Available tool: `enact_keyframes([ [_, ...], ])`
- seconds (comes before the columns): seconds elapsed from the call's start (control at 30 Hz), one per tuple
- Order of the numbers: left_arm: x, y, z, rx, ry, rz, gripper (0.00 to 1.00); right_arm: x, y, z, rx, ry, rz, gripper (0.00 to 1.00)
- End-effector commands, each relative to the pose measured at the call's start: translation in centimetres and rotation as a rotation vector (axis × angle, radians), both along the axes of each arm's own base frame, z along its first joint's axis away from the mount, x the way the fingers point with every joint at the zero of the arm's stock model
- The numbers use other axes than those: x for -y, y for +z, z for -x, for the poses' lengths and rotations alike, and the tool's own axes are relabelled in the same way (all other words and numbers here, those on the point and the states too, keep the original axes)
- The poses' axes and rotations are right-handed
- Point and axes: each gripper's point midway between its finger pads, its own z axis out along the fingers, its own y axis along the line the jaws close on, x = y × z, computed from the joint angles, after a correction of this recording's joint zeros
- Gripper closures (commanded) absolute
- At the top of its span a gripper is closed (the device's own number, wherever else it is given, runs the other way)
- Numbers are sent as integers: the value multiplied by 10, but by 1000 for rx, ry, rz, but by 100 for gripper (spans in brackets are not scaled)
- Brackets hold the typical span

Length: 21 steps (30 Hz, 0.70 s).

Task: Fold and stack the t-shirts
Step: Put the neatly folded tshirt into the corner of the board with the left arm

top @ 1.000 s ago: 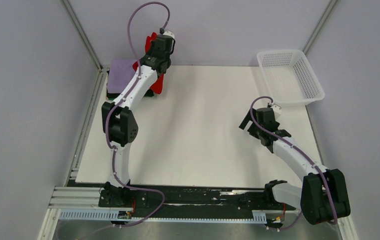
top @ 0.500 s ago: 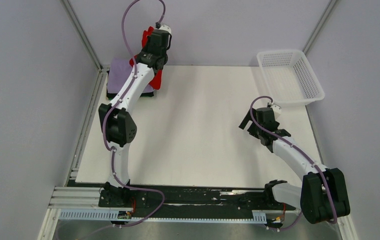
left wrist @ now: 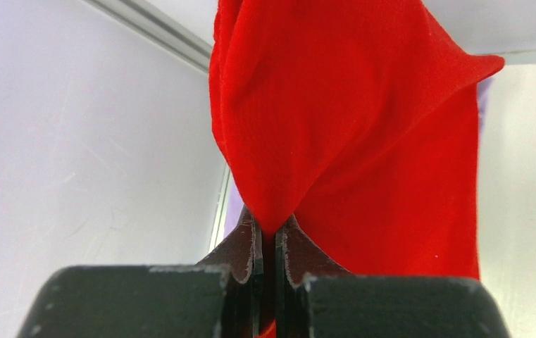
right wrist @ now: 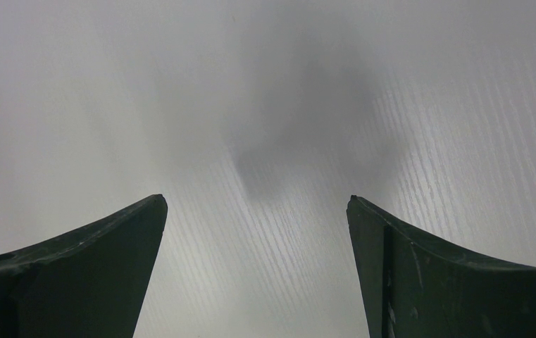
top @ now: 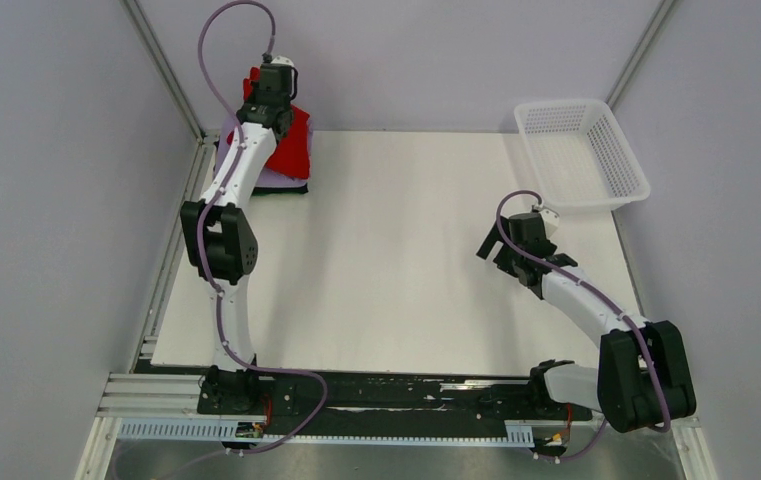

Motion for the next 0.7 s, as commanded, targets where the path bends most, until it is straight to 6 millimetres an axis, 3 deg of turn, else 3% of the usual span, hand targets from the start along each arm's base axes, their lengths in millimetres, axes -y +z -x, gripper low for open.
enact_keyframes([
  [0.0,-31,-30,-13,-7,62,46,100,2,21,-20,69,-7,16,0],
  [0.13,-49,-53,-16,-31,73,95,100,2,20,-21,64,-6,18,0],
  [0.27,-67,-67,-19,-41,115,95,90,2,19,-21,58,-4,20,0],
  [0.33,-74,-72,-21,-47,129,87,75,2,19,-21,55,-4,23,0],
  [0.4,-81,-76,-22,-53,154,72,48,3,19,-21,53,-5,23,0],
  [0.43,-85,-73,-21,-49,172,63,24,2,19,-21,53,-4,24,0],
  [0.5,-89,-72,-21,-47,198,57,4,3,19,-21,51,-6,27,0],
  [0.67,-89,-52,-17,23,240,105,0,3,19,-20,47,-6,24,0],
])
